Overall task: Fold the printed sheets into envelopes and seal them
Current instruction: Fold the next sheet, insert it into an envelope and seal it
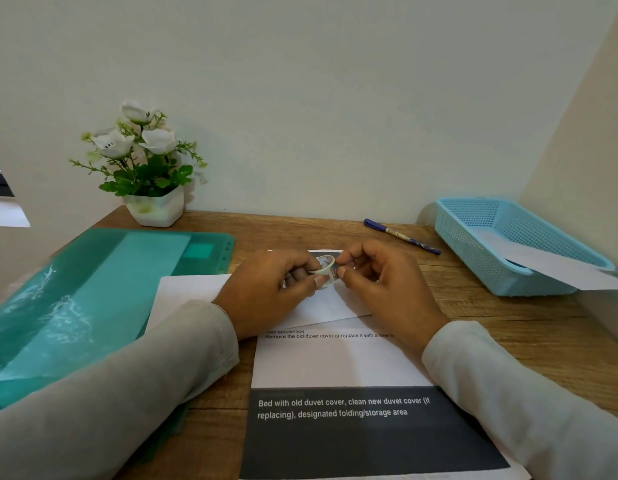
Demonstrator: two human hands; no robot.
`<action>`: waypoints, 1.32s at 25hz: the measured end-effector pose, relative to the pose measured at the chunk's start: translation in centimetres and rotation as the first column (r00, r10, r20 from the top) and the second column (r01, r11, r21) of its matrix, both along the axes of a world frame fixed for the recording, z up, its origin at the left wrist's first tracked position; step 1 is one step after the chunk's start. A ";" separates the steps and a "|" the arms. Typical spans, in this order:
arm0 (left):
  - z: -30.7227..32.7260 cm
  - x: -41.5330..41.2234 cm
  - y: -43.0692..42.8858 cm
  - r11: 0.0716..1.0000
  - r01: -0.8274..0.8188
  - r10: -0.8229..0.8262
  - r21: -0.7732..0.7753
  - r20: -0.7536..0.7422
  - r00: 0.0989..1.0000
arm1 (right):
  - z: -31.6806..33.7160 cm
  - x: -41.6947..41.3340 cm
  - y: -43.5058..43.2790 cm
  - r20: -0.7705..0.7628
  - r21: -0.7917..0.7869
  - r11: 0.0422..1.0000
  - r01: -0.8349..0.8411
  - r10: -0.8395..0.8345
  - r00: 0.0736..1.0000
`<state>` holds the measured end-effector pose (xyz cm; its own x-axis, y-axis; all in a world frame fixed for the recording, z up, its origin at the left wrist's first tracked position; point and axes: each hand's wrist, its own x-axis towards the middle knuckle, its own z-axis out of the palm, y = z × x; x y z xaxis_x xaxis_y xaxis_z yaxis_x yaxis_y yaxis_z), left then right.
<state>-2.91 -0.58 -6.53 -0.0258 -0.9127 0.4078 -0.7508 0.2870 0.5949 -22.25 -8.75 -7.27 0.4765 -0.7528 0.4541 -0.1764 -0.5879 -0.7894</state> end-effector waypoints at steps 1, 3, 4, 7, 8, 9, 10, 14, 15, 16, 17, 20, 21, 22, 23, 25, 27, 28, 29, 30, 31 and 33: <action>0.0 0.0 0.0 1.000 -0.001 0.001 0.001 -0.018 1.000 | 0.0 0.0 0.0 0.001 -0.014 1.000 0.005 -0.005 1.000; -0.1 0.0 -0.1 1.000 -0.008 0.008 0.005 -0.066 0.998 | 0.1 -0.1 0.2 0.008 -0.013 1.000 0.001 0.000 1.000; -0.2 0.1 -0.1 1.000 -0.012 0.013 0.002 -0.085 0.996 | 0.2 -0.1 0.3 0.014 0.005 1.000 -0.015 0.015 1.000; -0.4 0.3 -0.2 1.000 -0.024 0.023 -0.005 -0.108 0.994 | 0.2 -0.1 0.6 0.020 0.031 0.997 -0.065 0.065 0.998; -0.4 0.3 -0.2 1.000 -0.019 0.019 -0.001 -0.104 0.994 | 0.3 -0.1 0.8 0.018 0.025 0.997 -0.076 0.075 0.997; -0.4 0.3 -0.2 1.000 -0.011 0.011 0.002 -0.091 0.996 | 0.3 -0.2 0.9 0.018 0.015 0.996 -0.084 0.084 0.996; -0.4 0.2 -0.1 1.000 -0.004 0.004 0.000 -0.068 0.998 | 0.4 -0.2 0.9 0.019 0.001 0.996 -0.088 0.088 0.996; -0.1 0.1 -0.1 1.000 0.022 -0.022 -0.015 0.033 0.999 | 0.4 -0.2 0.6 0.022 -0.059 0.996 -0.063 0.064 0.998; 0.0 0.1 -0.1 1.000 0.027 -0.027 -0.008 0.035 0.999 | 0.4 -0.1 0.6 0.025 -0.068 0.996 -0.057 0.058 0.998; 0.0 0.1 0.0 1.000 0.026 -0.026 0.001 0.034 0.999 | 0.3 -0.1 0.5 0.025 -0.075 0.996 -0.052 0.054 0.998; 0.0 0.1 0.0 1.000 0.020 -0.020 0.008 0.032 0.999 | 0.3 -0.1 0.5 0.025 -0.083 0.995 -0.050 0.052 0.998; 0.0 0.0 0.2 1.000 0.008 -0.007 0.026 -0.015 1.000 | 0.2 -0.1 0.5 0.035 -0.093 0.994 -0.051 0.055 0.998; 0.0 0.0 0.2 0.999 0.012 -0.010 0.031 -0.046 0.999 | 0.2 0.0 0.5 0.037 -0.091 0.995 -0.048 0.052 0.998; 0.0 0.0 0.2 0.999 0.018 -0.015 0.033 -0.072 0.997 | 0.1 -0.1 0.5 0.038 -0.090 0.995 -0.040 0.044 0.998; 0.1 0.0 0.1 0.999 0.019 -0.016 0.036 -0.088 0.996 | 0.1 -0.1 0.5 0.038 -0.091 0.995 -0.029 0.033 0.999; 0.1 0.0 0.2 0.999 0.008 -0.004 0.047 -0.087 0.996 | 0.0 -0.1 0.4 0.039 -0.093 0.996 -0.013 0.017 0.999; 0.1 -0.1 0.1 0.999 0.003 0.001 0.053 -0.070 0.998 | 0.0 -0.2 0.3 0.032 -0.104 0.995 -0.007 0.010 0.999; 0.2 -0.2 0.1 0.998 -0.002 0.005 0.057 -0.062 0.998 | 0.0 -0.2 0.3 0.027 -0.105 0.994 -0.009 0.012 1.000; 0.2 -0.1 0.1 0.998 -0.006 0.009 0.059 -0.060 0.998 | 0.0 -0.2 0.2 0.025 -0.103 0.995 -0.010 0.012 1.000; 0.2 -0.1 0.1 0.998 -0.006 0.009 0.056 -0.064 0.998 | 0.0 -0.2 0.1 0.026 -0.103 0.995 -0.011 0.014 1.000; 0.2 -0.2 0.2 0.999 -0.002 0.005 0.052 -0.072 0.997 | 0.0 -0.2 0.1 0.029 -0.105 0.994 -0.012 0.016 0.999; 0.3 -0.2 0.3 0.999 0.013 -0.009 0.047 -0.090 0.996 | 0.0 -0.3 0.2 0.031 -0.114 0.993 -0.015 0.019 0.999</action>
